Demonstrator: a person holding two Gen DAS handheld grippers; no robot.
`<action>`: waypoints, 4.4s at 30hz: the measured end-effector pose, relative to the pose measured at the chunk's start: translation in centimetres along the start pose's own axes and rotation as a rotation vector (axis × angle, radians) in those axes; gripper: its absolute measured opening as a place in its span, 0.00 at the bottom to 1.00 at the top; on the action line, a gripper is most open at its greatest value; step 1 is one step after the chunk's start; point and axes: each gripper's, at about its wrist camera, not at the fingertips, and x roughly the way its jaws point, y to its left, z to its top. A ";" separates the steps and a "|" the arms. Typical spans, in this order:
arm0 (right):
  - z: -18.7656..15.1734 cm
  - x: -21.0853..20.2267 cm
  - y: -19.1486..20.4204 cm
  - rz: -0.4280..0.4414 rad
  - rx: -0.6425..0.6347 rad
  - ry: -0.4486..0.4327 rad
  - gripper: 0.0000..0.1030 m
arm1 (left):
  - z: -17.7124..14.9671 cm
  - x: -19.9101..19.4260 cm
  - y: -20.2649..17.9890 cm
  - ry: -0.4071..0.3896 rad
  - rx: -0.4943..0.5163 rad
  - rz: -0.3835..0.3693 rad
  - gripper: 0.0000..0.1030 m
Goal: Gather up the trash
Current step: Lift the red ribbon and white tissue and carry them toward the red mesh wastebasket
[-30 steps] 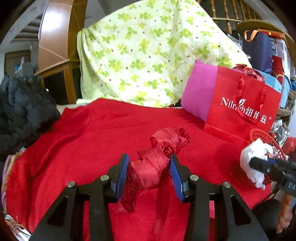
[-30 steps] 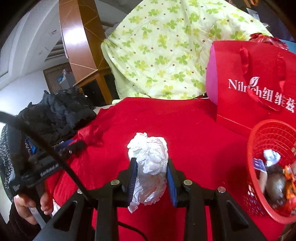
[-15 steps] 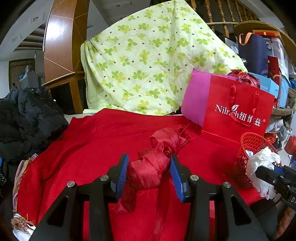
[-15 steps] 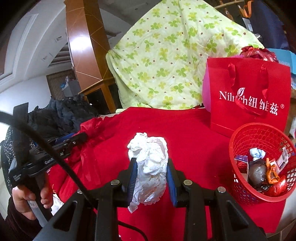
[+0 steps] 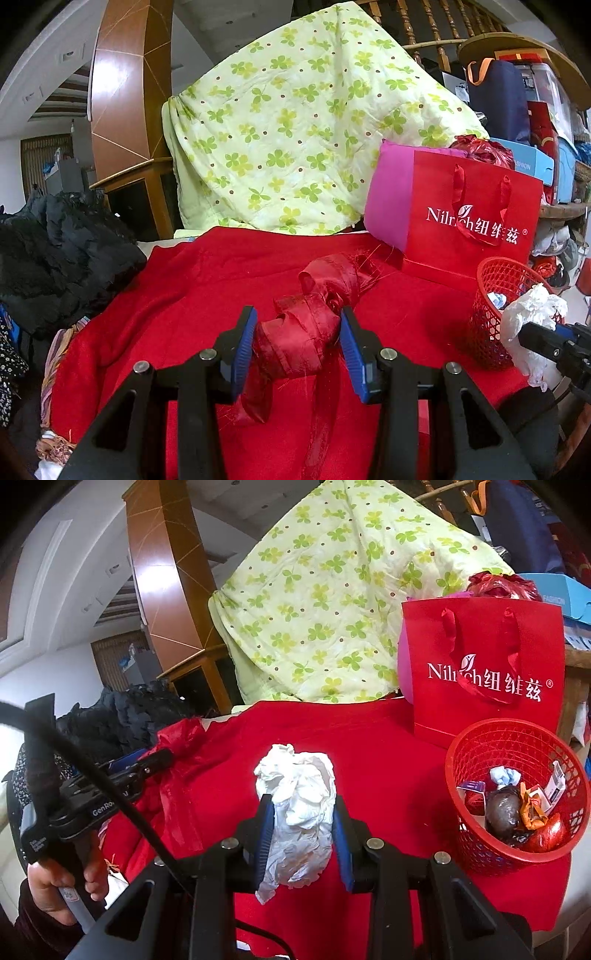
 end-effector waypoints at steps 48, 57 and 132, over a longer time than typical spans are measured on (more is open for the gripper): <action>-0.7 -2.1 -1.6 0.006 0.080 -0.029 0.31 | -0.2 -0.7 -2.1 0.011 0.090 -0.021 0.46; -1.0 -3.0 -2.1 -0.001 0.101 -0.041 0.32 | -0.2 -0.9 -3.0 0.013 0.117 -0.032 0.46; -1.8 -8.1 -9.7 -0.038 0.258 -0.143 0.32 | -0.7 -0.7 -13.6 0.050 0.336 -0.150 0.46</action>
